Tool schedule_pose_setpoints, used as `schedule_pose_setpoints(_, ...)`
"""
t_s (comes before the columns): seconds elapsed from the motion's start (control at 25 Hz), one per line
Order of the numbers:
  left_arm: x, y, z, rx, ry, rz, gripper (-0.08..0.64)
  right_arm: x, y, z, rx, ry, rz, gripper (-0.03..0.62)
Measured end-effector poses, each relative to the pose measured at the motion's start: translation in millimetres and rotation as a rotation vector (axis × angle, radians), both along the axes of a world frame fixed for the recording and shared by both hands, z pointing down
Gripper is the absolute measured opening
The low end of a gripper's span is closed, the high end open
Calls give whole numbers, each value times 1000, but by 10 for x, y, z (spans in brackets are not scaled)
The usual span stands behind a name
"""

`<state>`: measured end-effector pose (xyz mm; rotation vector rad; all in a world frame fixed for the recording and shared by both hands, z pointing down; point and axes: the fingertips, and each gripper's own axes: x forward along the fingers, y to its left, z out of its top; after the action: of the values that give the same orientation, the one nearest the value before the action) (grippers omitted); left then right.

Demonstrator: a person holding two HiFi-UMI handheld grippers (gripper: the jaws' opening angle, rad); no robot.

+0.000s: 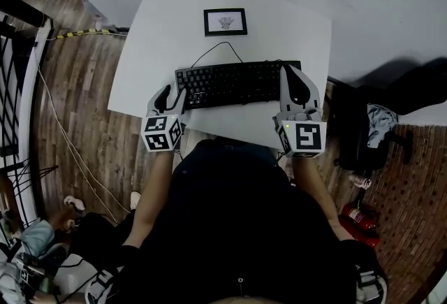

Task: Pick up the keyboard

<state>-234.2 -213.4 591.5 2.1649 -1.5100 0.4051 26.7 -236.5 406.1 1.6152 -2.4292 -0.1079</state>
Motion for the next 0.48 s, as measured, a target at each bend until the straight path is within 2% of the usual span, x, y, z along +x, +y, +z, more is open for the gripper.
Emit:
schedule_pose_setpoints(0.24,71,-15,291,-129,41,24,247,68,-42,31,-27,9,24,12)
schedule_pose_setpoints(0.48,151,-6,481,-234,95,40,298,88,-76,69,-1,24,1,12)
